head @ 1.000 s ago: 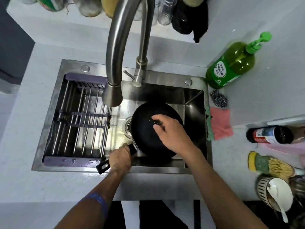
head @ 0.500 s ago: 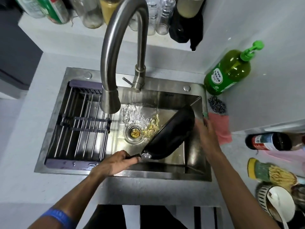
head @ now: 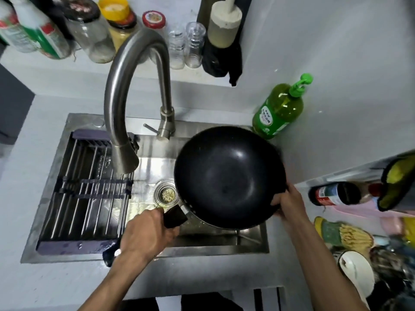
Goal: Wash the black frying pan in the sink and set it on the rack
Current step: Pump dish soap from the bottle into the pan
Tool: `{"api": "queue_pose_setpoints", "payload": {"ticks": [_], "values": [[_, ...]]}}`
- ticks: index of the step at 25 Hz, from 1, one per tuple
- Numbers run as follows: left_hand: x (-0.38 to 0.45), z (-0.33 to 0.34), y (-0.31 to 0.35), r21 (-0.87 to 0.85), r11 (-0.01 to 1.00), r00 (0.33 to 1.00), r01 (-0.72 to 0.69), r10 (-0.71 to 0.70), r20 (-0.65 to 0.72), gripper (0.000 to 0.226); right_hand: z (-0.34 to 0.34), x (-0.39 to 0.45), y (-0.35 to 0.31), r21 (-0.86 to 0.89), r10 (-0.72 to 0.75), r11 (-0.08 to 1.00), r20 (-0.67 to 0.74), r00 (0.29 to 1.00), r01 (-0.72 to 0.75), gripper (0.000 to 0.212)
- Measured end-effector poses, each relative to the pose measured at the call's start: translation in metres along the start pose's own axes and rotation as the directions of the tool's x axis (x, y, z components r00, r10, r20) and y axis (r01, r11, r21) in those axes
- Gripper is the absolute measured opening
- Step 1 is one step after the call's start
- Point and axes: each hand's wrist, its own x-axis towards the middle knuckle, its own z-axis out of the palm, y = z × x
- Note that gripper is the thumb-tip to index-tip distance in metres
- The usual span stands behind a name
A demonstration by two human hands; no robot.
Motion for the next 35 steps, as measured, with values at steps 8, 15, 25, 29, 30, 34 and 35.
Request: {"api": "queue_pose_setpoints", "payload": {"ticks": [8, 15, 25, 29, 30, 34, 35], "values": [[0.028, -0.077, 0.073, 0.063, 0.997, 0.984, -0.038, 0.049, -0.173, 0.051, -0.015, 0.05, -0.134, -0.458, -0.612, 0.751, -0.212, 0.762, 0.476, 0.05], [0.037, -0.114, 0.077, 0.129, 0.992, 0.968, -0.004, 0.036, -0.248, 0.057, 0.02, 0.133, -0.265, -0.739, -0.614, 0.511, 0.044, 0.788, 0.439, 0.049], [0.028, -0.134, 0.096, 0.149, 0.988, 0.976, 0.028, 0.005, -0.218, 0.057, 0.019, 0.135, -0.244, -0.831, -0.66, 0.24, 0.239, 0.713, 0.501, 0.03], [0.022, -0.138, 0.096, 0.183, 0.982, 0.976, 0.044, -0.003, -0.219, 0.059, 0.018, 0.146, -0.252, -0.835, -0.679, 0.245, 0.214, 0.702, 0.492, 0.036], [0.022, -0.137, 0.097, 0.193, 0.98, 0.976, 0.048, -0.005, -0.217, 0.059, 0.02, 0.15, -0.249, -0.834, -0.686, 0.269, 0.185, 0.703, 0.482, 0.039], [0.016, -0.139, 0.103, 0.202, 0.979, 0.979, 0.038, 0.005, -0.205, 0.058, 0.022, 0.15, -0.243, -0.827, -0.665, 0.35, 0.112, 0.738, 0.441, 0.043], [0.014, -0.139, 0.103, 0.207, 0.978, 0.978, 0.034, 0.01, -0.208, 0.058, 0.023, 0.148, -0.247, -0.829, -0.66, 0.352, 0.109, 0.743, 0.434, 0.043]]}}
